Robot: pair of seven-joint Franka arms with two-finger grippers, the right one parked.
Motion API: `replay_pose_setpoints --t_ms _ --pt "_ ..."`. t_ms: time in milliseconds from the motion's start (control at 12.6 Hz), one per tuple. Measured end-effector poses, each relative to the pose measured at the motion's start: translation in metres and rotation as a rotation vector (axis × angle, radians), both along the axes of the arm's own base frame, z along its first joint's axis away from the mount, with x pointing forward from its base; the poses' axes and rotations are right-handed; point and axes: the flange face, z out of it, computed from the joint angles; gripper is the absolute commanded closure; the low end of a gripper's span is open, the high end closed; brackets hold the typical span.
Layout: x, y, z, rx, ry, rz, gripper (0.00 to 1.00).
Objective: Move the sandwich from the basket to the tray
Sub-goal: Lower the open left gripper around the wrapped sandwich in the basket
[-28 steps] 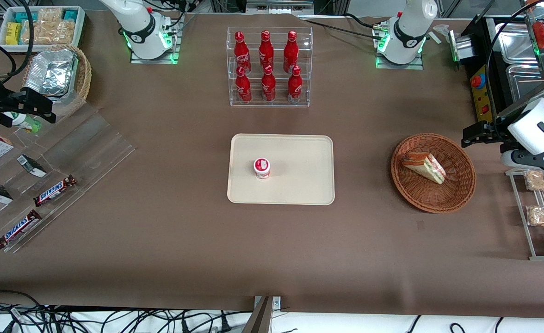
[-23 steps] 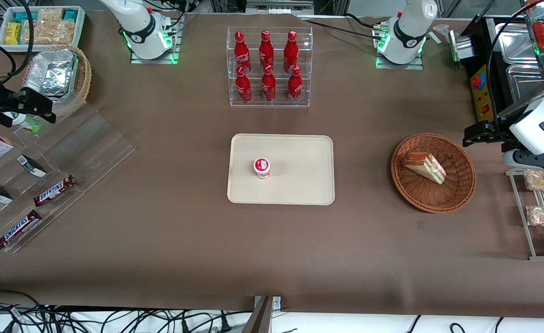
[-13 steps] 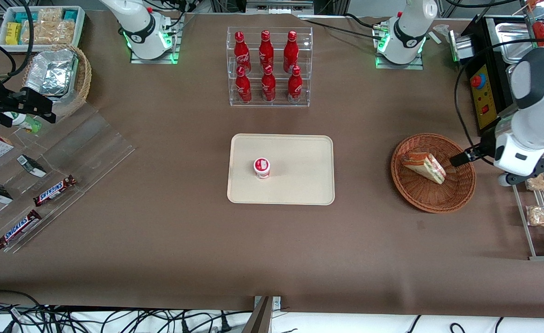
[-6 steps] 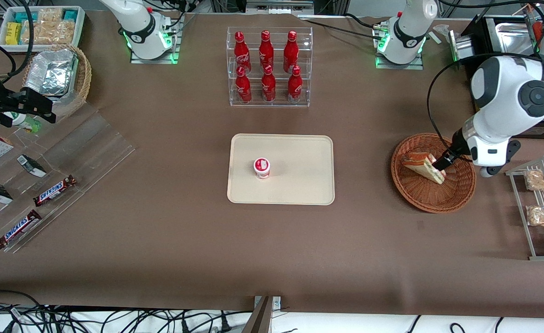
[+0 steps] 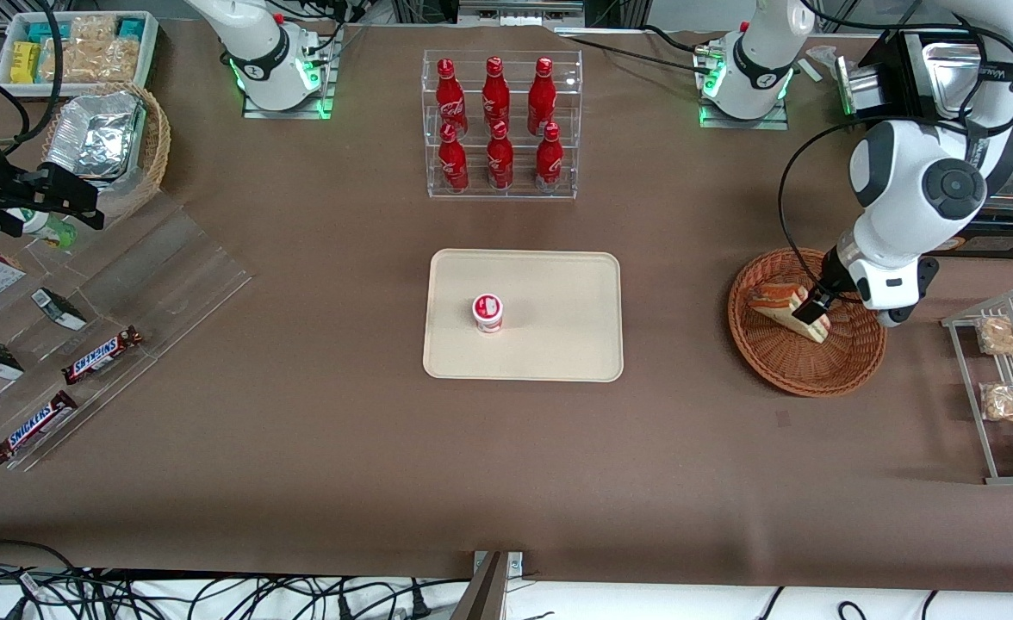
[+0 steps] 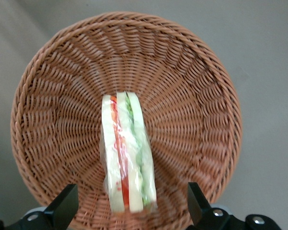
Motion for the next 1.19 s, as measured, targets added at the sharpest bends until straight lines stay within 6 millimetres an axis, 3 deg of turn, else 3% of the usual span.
replay_pose_setpoints --t_ms 317,712,791,871,950,1029,1187 --pt "0.001 -0.005 -0.04 0.035 -0.014 0.054 0.0" --pt "-0.004 -0.006 -0.06 0.027 -0.002 0.054 0.0" --pt "-0.005 -0.006 -0.063 0.026 0.002 0.054 0.04" --pt "-0.006 -0.006 -0.065 0.026 0.006 0.054 0.33" --pt "-0.007 -0.006 -0.066 0.026 0.009 0.054 0.7" --pt "-0.008 -0.006 -0.067 0.026 0.011 0.054 0.99" --pt "-0.009 -0.007 -0.068 0.026 0.013 0.052 1.0"
